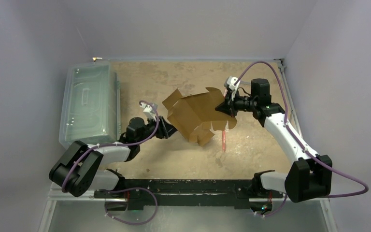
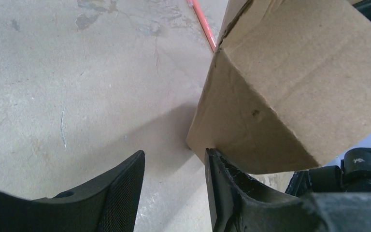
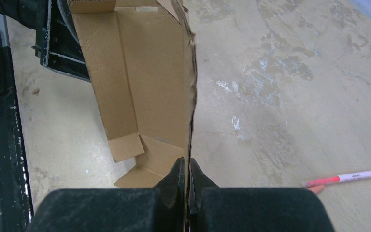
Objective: Fold the paper box
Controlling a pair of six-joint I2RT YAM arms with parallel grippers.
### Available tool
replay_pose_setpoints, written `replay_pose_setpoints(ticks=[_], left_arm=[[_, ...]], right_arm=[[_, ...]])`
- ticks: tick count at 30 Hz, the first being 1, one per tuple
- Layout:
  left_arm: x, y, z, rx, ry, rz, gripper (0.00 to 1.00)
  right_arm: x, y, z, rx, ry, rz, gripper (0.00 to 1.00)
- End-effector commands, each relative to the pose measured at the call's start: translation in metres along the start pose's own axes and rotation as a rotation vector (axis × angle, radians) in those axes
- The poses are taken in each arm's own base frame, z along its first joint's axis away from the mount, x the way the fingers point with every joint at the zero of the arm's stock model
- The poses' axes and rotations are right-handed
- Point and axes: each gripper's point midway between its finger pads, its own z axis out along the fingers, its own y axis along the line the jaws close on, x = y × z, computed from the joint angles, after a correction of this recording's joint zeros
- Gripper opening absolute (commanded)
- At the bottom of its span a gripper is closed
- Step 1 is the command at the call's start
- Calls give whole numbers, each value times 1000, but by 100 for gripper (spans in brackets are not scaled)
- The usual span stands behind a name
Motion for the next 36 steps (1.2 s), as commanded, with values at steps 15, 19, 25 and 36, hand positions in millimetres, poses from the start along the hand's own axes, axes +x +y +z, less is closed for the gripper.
replay_pose_setpoints(ticks=[15,19,25,36], left_arm=[[-23,-36,11,173,-48,77,53],[-31,-38,17,182,-66,88,54],[-30,-35,22,181,-73,60,55],[-42,-31,30,148,-120,-25,55]], right_arm=[[-5,9,3,-55,-20,-26,0],[-5,14,3,-77,-18,-31,0],[-4,18,4,-101,-22,-34,0],[-3,19,5,-103,-16,-39,0]])
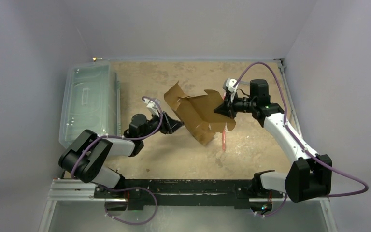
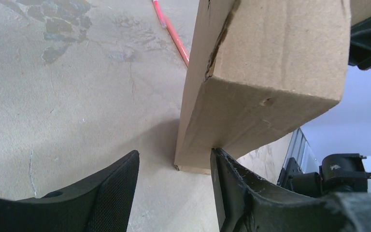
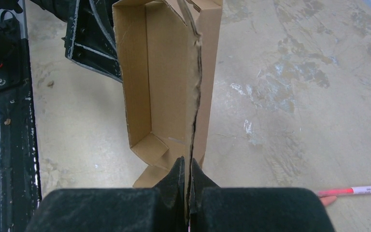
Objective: Fold the paper box
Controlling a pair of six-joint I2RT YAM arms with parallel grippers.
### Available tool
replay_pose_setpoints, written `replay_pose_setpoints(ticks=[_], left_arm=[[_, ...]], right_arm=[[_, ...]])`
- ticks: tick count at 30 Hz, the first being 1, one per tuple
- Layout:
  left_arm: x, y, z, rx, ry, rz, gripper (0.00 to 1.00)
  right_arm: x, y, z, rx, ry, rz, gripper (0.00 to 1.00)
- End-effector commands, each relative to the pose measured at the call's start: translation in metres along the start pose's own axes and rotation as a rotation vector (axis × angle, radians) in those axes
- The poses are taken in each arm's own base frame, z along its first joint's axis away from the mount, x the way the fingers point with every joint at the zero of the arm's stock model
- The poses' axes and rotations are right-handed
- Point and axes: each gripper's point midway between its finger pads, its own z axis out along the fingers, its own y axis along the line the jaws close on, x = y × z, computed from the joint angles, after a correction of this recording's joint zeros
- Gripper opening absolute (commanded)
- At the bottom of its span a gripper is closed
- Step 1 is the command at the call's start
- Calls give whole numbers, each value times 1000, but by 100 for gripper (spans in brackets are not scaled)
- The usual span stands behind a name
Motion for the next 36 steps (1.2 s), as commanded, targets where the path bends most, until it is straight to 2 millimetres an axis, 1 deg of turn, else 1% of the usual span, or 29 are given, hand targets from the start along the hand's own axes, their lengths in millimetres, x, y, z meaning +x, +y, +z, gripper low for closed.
replay_pose_setpoints(ticks=[1,7,11,16,19,26,28,32,36], left_arm=[[-29,-12,10,26,-94,-6,55],[-21,3,10,-44,-78,-39,52],[-14,6,8,-49,-64,-63,50],[-8,3,4,-27,-54,-64,51],[-12,2,-1,-32,-71,-31,54],[-35,-7,-10,-19,-137,72,56],[-39,-8,-12,-16,-147,93,56],[-40,-7,-15,-19,-155,103,56],[-32,-3,-19,-30,-146,80,56]], right_arm=[[-5,4,2,-27,-11,-18,0],[-4,-2,2,5,-2,-17,0],[-3,-6,1,26,6,-17,0],[-3,-8,1,38,10,-17,0],[-1,-9,1,42,14,-15,0],[-2,-6,2,27,11,-12,0],[-2,-5,2,16,8,-14,0],[-2,-3,2,6,7,-17,0],[-1,-2,2,1,13,-24,0]])
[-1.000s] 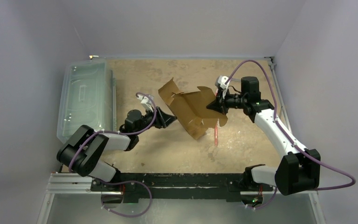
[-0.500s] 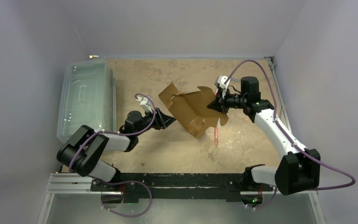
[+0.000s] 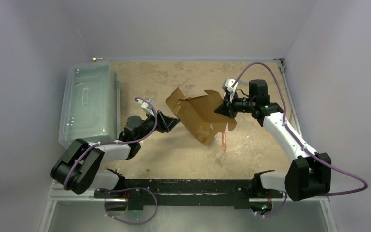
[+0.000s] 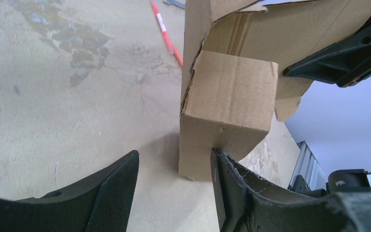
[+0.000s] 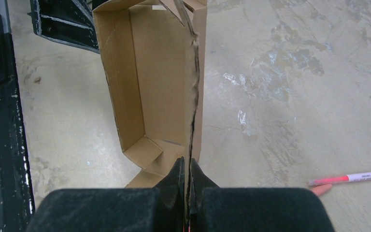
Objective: Fold the paper box
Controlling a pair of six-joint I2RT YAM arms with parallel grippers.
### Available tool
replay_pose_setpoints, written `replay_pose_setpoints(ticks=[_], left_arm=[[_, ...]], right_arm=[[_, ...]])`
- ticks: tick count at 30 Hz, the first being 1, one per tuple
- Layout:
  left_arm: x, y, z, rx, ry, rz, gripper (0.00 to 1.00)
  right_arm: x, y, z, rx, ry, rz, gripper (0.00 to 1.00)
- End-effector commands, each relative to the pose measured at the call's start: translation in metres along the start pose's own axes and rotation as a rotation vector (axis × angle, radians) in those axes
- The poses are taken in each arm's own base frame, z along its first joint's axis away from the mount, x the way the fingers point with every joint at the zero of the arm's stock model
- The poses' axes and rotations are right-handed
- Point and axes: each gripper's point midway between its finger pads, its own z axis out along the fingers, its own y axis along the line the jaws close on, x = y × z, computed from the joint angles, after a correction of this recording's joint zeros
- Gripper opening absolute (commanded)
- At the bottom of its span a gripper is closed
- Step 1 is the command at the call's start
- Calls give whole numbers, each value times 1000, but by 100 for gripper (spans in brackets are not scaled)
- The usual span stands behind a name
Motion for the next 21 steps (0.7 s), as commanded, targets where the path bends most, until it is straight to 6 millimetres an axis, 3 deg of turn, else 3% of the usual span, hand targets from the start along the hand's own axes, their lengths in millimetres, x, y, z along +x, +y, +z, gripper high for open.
replay_pose_setpoints(ticks=[1,9,15,21], left_arm=[[-1,2,-8,-2,-32,19,56],[23,12,-19,-32,7,-101,56],[26,14,-21,-42,13,-120,56],[25,15,-24,-52,10,-105,56]], right_arm=[[-9,6,0,-38,-18,-41,0],[-2,8,4,-64,9,-33,0],[6,15,18,-92,47,-35,0],[7,14,19,-83,55,-44,0]])
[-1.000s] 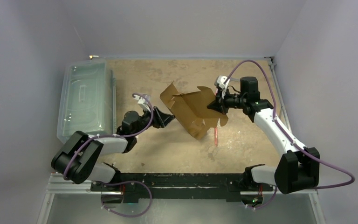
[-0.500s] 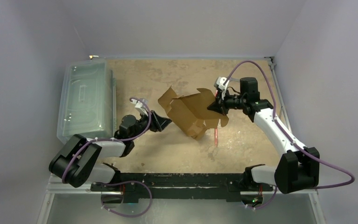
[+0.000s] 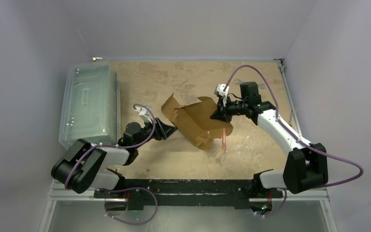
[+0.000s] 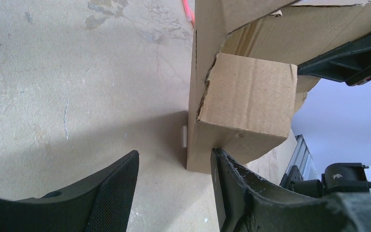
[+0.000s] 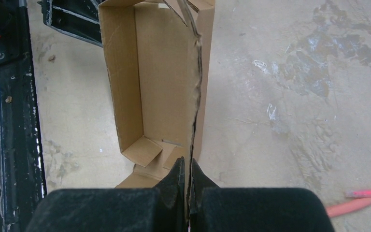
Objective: Fold the paper box
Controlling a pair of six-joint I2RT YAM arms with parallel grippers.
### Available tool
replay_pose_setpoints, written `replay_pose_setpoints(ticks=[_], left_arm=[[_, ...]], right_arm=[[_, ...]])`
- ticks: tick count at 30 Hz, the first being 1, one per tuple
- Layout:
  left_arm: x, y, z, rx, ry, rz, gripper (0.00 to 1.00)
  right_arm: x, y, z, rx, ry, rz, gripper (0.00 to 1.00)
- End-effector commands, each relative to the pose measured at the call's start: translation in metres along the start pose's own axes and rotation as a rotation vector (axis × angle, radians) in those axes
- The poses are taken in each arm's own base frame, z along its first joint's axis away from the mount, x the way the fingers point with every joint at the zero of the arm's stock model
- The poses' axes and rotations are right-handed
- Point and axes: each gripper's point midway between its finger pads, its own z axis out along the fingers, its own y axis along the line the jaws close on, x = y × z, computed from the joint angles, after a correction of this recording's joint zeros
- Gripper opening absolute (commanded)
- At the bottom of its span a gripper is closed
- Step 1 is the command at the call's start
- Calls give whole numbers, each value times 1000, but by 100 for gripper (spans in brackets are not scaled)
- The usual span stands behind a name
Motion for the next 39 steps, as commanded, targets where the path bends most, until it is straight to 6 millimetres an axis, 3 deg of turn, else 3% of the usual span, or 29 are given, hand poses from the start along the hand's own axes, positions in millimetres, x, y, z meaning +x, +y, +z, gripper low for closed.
replay_pose_setpoints(ticks=[1,27,39], left_arm=[[-13,-7,-2,15,-54,19,56],[-3,0,-13,-6,-47,-4,55],[-11,0,-17,-32,-68,3,55]], right_arm=[[-17,-3,-4,15,-23,-57,0],[-12,-6,-4,28,-4,-70,0],[-13,-7,-6,37,-3,-77,0]])
